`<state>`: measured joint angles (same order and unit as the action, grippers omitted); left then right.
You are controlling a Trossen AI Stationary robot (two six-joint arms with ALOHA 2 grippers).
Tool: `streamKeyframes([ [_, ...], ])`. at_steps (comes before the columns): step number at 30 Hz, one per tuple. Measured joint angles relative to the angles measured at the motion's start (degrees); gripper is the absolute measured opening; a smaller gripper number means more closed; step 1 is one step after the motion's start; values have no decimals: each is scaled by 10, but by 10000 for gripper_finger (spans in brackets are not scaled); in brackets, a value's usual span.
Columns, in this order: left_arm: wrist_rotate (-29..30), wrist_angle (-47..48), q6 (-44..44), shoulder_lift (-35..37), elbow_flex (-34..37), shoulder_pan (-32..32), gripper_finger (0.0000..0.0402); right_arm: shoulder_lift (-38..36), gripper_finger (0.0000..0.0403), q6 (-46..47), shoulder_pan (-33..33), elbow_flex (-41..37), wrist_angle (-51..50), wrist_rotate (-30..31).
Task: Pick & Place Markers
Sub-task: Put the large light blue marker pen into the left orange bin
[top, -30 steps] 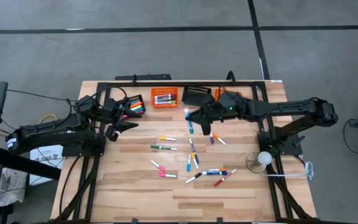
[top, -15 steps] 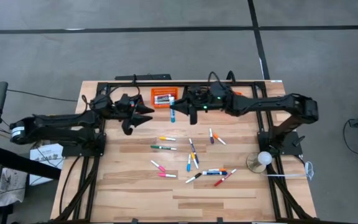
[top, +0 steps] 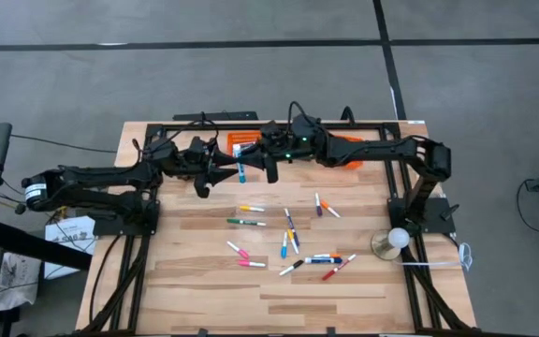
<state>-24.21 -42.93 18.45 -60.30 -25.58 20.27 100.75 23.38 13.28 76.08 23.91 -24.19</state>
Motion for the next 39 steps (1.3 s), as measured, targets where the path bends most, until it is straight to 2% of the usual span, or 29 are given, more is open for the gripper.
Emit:
streamKeyframes([
  [14,2,-4,19,-13,-10,0,184,9,48,-14,1,3,-2,16],
  [23,-2,-4,20,-78,-56,-13,182,9,48,-14,0,3,-3,18],
  [39,-1,46,40,-48,-56,-6,121,8,48,-24,11,3,-25,1],
])
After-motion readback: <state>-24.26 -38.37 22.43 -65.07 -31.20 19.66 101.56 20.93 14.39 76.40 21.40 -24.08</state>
